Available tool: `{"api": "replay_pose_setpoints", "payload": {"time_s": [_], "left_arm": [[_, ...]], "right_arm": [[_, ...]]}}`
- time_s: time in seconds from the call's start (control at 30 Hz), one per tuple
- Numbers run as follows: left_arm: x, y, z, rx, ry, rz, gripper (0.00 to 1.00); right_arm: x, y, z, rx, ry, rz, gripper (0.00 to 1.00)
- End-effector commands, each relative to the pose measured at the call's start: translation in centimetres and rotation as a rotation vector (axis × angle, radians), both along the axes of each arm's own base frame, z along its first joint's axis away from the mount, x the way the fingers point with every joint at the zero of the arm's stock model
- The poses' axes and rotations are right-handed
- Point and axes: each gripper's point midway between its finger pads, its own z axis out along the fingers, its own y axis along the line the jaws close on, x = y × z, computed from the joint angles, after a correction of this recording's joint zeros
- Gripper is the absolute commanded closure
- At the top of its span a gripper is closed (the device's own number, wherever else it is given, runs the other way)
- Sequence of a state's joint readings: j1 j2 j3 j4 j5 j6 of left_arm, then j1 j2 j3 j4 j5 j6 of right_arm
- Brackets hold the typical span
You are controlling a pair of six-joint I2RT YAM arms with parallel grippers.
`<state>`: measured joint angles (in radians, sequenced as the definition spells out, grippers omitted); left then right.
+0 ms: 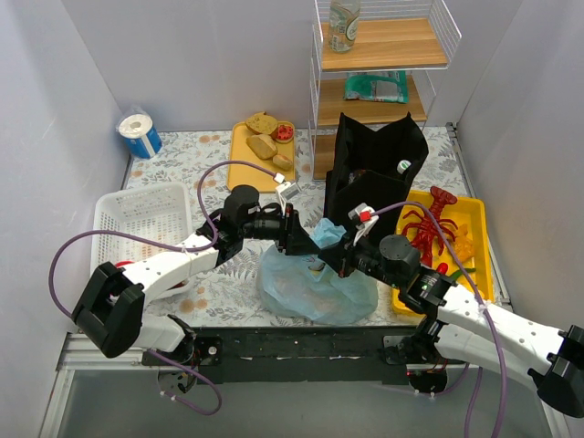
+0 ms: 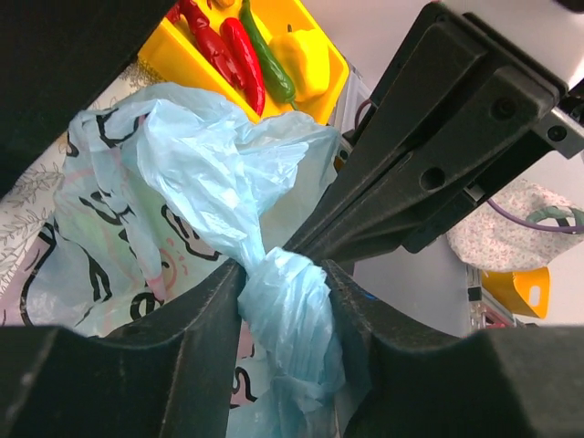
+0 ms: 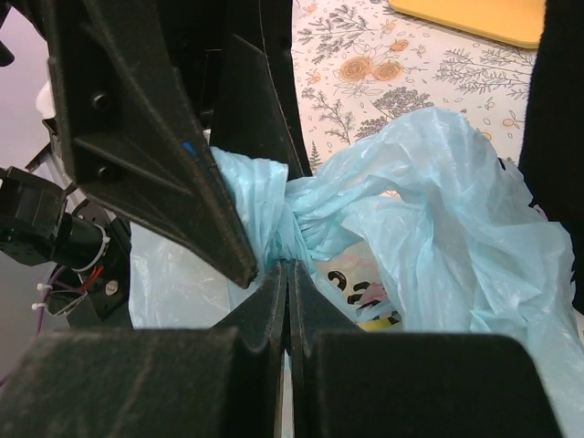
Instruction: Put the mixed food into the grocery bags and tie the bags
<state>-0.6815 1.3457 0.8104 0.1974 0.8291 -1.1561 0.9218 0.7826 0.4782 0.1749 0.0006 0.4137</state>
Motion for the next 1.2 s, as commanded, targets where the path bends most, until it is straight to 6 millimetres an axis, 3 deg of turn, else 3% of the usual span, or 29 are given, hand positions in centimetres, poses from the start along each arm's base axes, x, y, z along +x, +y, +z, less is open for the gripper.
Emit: {"api": "replay_pose_setpoints", "payload": {"time_s": [0.0, 0.03, 0.17, 0.27, 0.3, 0.33, 0.43, 0.47, 0.53, 0.57, 0.63, 0.7, 0.77, 0.8, 0.83, 0.87, 0.9, 1.0, 1.17], "left_arm": [[0.5, 0.0, 1.3, -0.036, -0.037, 0.015, 0.67], [0.3, 0.0, 1.1, -0.034, -0.034, 0.007, 0.7], [0.0, 0.2, 1.0, -0.026, -0.046, -0.008, 0.99], [-0.1, 0.3, 1.0, -0.021, -0.058, -0.013, 1.0], [-0.1, 0.4, 1.2, -0.022, -0.075, -0.014, 1.0], [0.0, 0.4, 1.2, -0.017, -0.082, -0.01, 1.0], [0.1, 0.6, 1.5, 0.002, -0.133, -0.024, 1.0], [-0.1, 0.7, 1.6, 0.014, -0.144, -0.037, 1.0], [-0.3, 0.9, 1.8, 0.019, -0.196, -0.069, 1.0], [-0.7, 0.9, 2.2, 0.016, -0.205, -0.096, 1.0], [-0.9, 1.0, 2.5, 0.022, -0.224, -0.124, 1.0], [-1.1, 1.1, 3.0, 0.032, -0.26, -0.163, 1.0], [-1.2, 1.4, 2.4, 0.069, -0.275, -0.186, 1.0], [-1.0, 1.4, 3.1, 0.07, -0.3, -0.186, 1.0], [-0.9, 1.5, 3.1, 0.081, -0.308, -0.185, 1.0], [-1.0, 1.8, 3.1, 0.098, -0.329, -0.19, 1.0], [-0.8, 2.0, 3.2, 0.109, -0.344, -0.179, 1.0], [-0.8, 2.6, 4.3, 0.116, -0.406, -0.159, 1.0], [-1.0, 3.2, 5.5, 0.116, -0.459, -0.141, 1.0]], "right_arm": [[0.1, 0.5, 1.0, 0.031, -0.043, 0.009, 0.99], [0.0, 0.6, 1.0, 0.029, -0.041, 0.011, 0.99], [0.2, 0.1, 1.0, 0.023, -0.041, -0.012, 0.99], [0.3, -0.6, 1.3, 0.019, -0.053, -0.035, 0.99], [0.3, -0.8, 1.8, 0.023, -0.067, -0.04, 0.93], [0.2, -0.9, 1.9, 0.018, -0.069, -0.036, 0.77], [-0.8, -1.2, 3.4, -0.004, -0.111, 0.02, 0.52], [-0.8, -1.2, 5.5, 0.015, -0.148, 0.024, 0.48], [-1.4, -1.7, 6.9, -0.015, -0.197, 0.061, 0.35], [-1.6, -1.6, 9.3, 0.007, -0.247, 0.082, 0.31], [-1.4, -1.5, 10.0, -0.072, -0.297, 0.118, 0.24], [-1.0, -0.5, 11.8, -0.102, -0.334, 0.18, 0.22], [-0.1, 0.0, 12.2, -0.14, -0.361, 0.204, 0.22], [1.1, 0.3, 12.3, -0.145, -0.345, 0.205, 0.23], [1.8, 0.4, 12.5, -0.138, -0.339, 0.213, 0.3], [1.3, 0.9, 12.6, -0.107, -0.331, 0.305, 0.34], [3.6, 0.2, 12.1, -0.108, -0.311, 0.28, 0.36], [5.5, -0.2, 11.2, -0.073, -0.282, 0.346, 0.43], [6.0, 1.3, 9.3, -0.119, -0.321, 0.528, 0.43]]}}
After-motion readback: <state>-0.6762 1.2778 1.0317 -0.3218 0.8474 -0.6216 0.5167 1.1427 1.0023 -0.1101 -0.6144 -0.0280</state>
